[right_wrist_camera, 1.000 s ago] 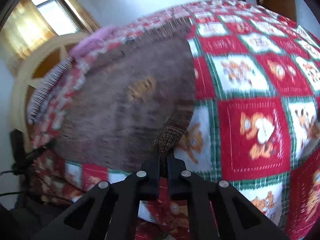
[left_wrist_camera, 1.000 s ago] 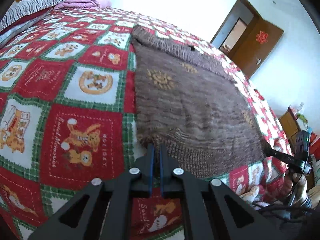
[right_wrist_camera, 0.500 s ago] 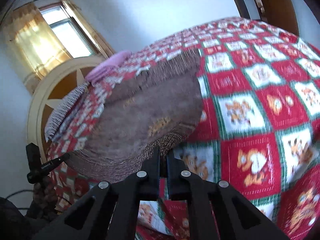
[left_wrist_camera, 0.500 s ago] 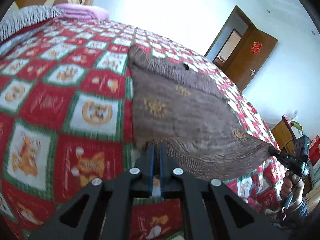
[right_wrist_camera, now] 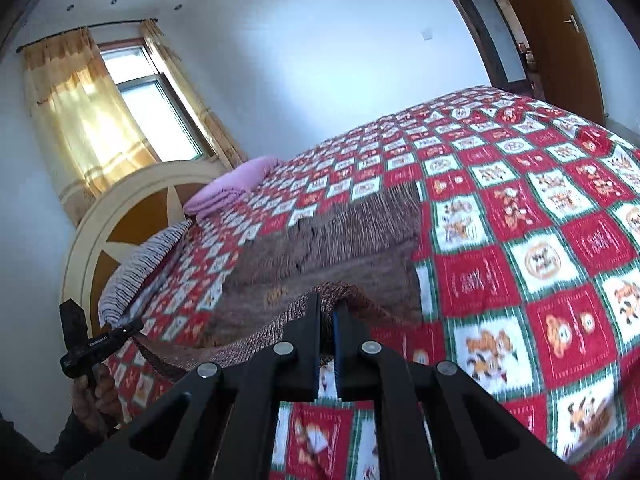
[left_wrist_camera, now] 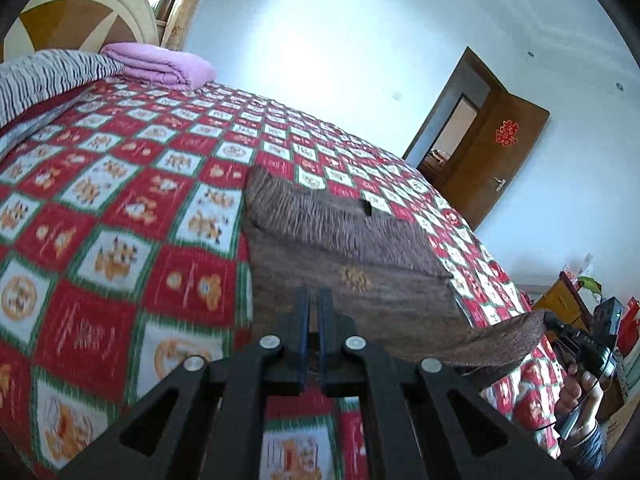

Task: Fold small clothes
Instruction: 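Lift the hem with both tools and fold it over toward the collar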

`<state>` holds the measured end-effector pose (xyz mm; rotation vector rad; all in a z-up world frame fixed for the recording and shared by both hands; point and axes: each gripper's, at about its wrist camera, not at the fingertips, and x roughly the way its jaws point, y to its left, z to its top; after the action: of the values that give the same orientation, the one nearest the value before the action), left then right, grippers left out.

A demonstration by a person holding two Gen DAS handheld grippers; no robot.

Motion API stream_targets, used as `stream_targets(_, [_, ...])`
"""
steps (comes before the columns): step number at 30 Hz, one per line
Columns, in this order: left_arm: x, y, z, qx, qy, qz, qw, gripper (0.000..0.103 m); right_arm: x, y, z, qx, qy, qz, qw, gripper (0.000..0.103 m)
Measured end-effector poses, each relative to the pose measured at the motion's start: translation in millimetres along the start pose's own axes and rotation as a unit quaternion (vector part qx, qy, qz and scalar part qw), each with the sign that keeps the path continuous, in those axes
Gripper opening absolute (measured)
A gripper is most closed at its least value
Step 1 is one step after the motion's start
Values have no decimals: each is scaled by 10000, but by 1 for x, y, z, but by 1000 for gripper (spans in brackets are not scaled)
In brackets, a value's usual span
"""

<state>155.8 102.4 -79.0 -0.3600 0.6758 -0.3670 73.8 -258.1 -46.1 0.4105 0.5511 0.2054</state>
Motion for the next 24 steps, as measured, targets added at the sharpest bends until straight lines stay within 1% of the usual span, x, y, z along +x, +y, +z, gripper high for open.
stream_targets(5, [15, -1, 25, -17, -105, 26, 9999, 3, 11, 0, 23, -19, -138, 30, 9999, 4])
stream_targets(9, [26, -2, 43, -98, -187, -38, 9998, 3, 21, 1, 42, -64, -191, 51, 9998, 4])
stream_targets(11, [31, -5, 51, -105, -235, -77, 9996, 3, 28, 0, 51, -54, -183, 64, 9998, 4])
stream_targets(17, [51, -7, 65, -122, -272, -32, 9995, 3, 51, -2, 68, -83, -78, 10, 9999, 4])
stream_targets(24, [76, -6, 87, -12, -294, 164, 9994, 3, 79, -5, 89, -145, 11, -90, 9999, 4])
